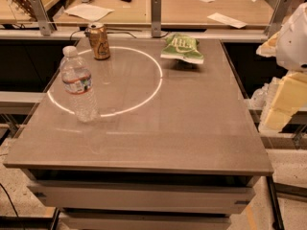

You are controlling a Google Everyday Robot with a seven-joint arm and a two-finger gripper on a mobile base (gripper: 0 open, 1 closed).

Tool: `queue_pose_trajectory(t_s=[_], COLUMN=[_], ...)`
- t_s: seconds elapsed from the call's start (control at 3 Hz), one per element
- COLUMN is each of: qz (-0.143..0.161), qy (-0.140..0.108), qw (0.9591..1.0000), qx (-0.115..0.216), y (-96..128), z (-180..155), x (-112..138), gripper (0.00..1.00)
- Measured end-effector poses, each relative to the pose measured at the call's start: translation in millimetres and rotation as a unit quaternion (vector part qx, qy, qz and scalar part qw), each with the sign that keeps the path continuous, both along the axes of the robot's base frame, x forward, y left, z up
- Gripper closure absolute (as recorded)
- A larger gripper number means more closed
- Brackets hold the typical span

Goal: Move water bottle near green jalapeno chip bag

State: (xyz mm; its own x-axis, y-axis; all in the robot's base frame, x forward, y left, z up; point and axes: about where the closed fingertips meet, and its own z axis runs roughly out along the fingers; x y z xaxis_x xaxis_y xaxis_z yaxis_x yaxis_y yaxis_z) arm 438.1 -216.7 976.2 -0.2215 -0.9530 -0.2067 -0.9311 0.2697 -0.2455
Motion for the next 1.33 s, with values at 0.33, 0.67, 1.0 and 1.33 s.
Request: queue_pose_trajectory(t_s=[0.33, 0.67, 1.0, 1.33], qz=[0.000, -0.008, -0.043, -0.078], qy=[0.000, 0.001, 0.000, -0.011], qw=[1.0000, 0.9995, 0.9929, 0.9743], qx=[0.000, 0.031, 0.111, 0.211], y=[0, 3, 4, 3], z=[0, 1, -3, -10], x=[0, 1, 0, -1], gripper=[0.00, 0.00, 0.00, 0.00])
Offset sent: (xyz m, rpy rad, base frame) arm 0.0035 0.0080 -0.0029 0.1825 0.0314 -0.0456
